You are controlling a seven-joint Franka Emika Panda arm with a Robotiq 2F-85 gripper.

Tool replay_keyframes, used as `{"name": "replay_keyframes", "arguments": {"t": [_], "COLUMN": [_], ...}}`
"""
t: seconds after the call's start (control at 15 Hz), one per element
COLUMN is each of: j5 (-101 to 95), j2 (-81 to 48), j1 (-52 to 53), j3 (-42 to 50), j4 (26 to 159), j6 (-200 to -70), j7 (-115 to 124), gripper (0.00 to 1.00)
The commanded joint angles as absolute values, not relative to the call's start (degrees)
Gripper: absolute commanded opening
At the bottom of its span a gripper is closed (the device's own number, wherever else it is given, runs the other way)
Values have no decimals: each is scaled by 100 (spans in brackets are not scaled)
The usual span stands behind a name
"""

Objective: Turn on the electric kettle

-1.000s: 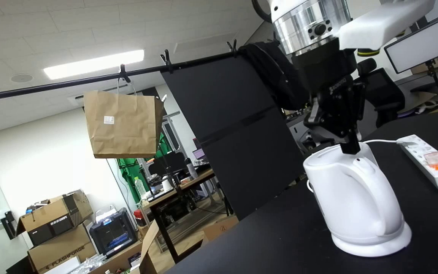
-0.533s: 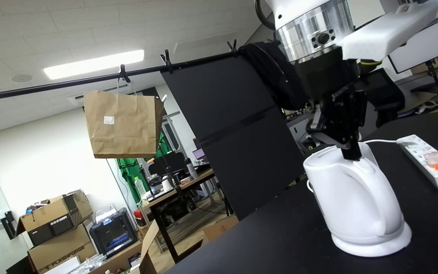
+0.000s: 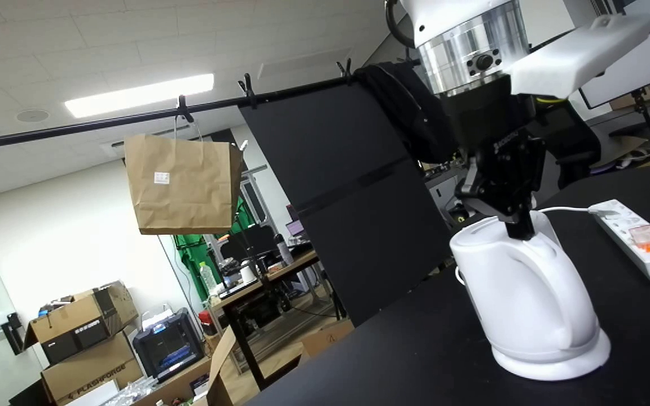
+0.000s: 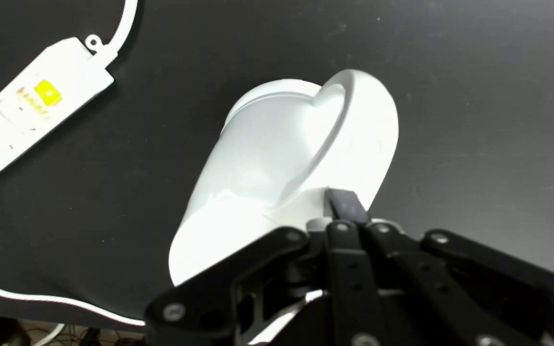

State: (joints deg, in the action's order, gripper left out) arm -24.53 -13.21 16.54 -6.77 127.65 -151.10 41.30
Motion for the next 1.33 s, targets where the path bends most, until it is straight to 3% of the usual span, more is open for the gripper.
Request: {"name": "replay_keyframes", "arguments": {"t": [0.0,1.2,1.27], "j5": [-2452,-2528,-2531], "j2": [-1329,-592,-587], "j1": [1725,1649,1646], "j3": [-545,-621,-625], "j4": [12870,12829,12823], "j6": [-15247,-14612,-14576], "j7": [4119,4243,4255], "gripper": [0,0,26]}}
